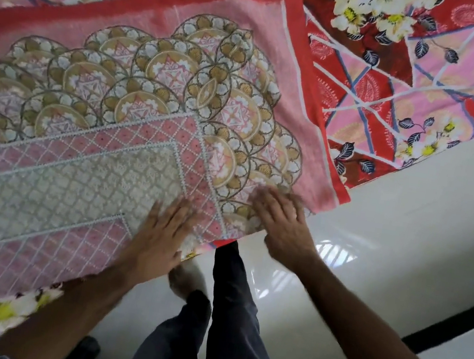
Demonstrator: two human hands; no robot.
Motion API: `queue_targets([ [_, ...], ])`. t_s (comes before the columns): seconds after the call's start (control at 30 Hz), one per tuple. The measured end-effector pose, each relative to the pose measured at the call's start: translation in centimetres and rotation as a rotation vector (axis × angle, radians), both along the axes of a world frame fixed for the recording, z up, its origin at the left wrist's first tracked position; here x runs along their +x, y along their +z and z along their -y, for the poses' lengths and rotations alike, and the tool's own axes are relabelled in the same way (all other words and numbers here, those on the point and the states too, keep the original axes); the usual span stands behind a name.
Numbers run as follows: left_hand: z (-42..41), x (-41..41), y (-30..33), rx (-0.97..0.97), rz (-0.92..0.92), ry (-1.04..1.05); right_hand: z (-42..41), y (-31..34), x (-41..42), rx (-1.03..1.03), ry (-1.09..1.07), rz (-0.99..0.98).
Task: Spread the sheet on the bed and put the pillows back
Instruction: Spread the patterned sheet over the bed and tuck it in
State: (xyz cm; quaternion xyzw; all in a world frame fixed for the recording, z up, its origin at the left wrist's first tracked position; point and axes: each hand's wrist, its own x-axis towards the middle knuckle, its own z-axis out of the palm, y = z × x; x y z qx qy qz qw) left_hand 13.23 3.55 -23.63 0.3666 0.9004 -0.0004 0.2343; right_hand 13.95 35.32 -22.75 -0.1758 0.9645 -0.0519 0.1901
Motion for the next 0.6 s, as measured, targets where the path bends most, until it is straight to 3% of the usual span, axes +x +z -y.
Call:
queue_targets([
  [0.13,4.1,1.9,-0.2,-0.119,-0.056,0.143,-1.7,-0.1,-2.0,0.093,-0.026,-0.055],
  [0.3,9.1,3.0,1.1,-0.191,-0.046,0.366,-1.8,1.1,-2.7,0.26,0.11,-0.034],
  [0.4,12.3,4.1,2.0,-0.219,-0.028,0.499,0.5,1.4,-1.9,0.259,0.199,-0.066],
  [0.6,17.5,6.6,3.4,-0.01,-0.053,0.804,10.3,1.3,1.3,0.117,0.233,-0.081],
])
